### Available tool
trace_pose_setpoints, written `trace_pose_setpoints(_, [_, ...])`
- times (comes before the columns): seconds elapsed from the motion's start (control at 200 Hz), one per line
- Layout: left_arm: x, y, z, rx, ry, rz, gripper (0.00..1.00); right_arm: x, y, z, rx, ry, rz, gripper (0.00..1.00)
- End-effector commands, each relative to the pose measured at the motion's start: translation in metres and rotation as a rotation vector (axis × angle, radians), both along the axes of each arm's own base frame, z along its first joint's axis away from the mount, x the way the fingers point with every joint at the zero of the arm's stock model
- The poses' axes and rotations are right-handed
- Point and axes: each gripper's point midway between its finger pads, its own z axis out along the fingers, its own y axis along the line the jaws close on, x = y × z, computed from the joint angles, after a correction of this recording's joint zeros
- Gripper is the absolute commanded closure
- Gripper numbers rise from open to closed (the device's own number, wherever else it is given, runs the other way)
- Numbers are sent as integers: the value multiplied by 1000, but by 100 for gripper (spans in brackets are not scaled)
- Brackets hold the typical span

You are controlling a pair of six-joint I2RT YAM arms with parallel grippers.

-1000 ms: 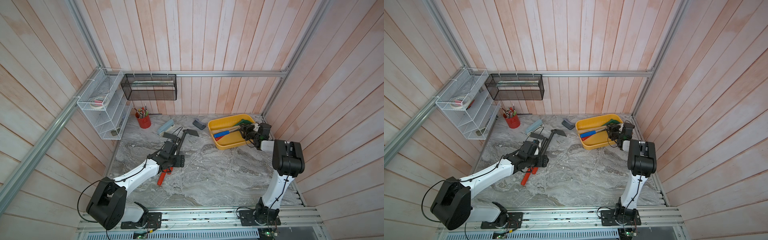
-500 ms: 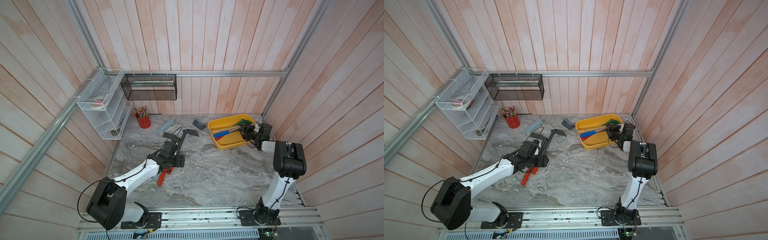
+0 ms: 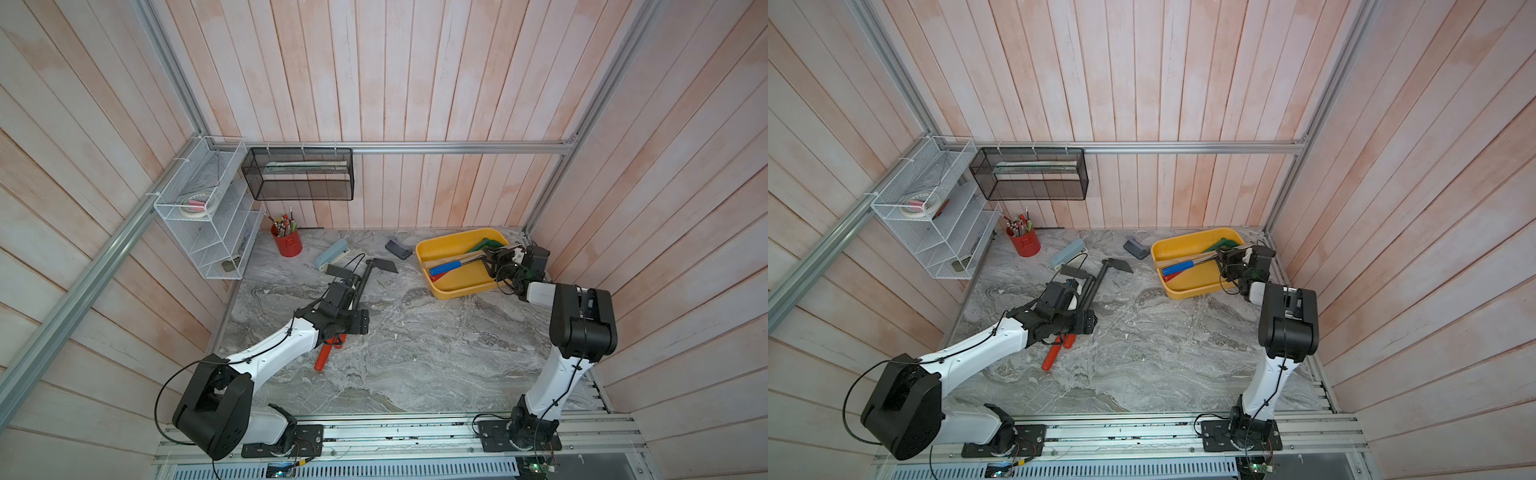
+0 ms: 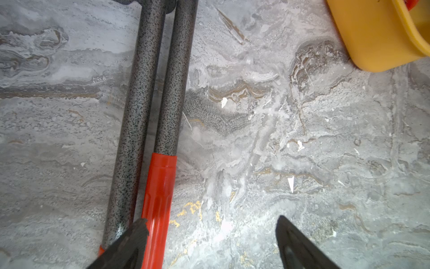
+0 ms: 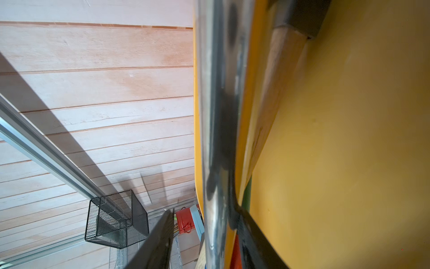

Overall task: Put the small hoe into the storage box
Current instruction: Place the hoe in the storage box.

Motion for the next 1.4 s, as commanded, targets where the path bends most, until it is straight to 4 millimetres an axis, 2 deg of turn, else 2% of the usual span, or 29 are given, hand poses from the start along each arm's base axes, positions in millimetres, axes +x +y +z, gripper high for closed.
trace_pose_setpoints(0.0, [-1, 6, -1, 17, -10, 7, 12, 4, -2, 38, 1, -91, 17, 53])
trace_pose_setpoints(0.155, [-1, 5, -1, 14, -10, 5, 12, 6, -4, 43, -5, -98, 12, 53])
trace_pose_setpoints(0.725, [-3, 7, -4, 14, -3, 10, 12, 3, -4, 31, -3, -81, 11, 53])
trace_pose_setpoints(1.185, [-3, 7, -4, 14, -2, 8, 12, 1, -5, 12, -52, -29, 17, 52])
trace_pose_setpoints(1.395, [-2, 6, -4, 14, 0, 7, 12, 7, -9, 6, -94, 2, 21, 52])
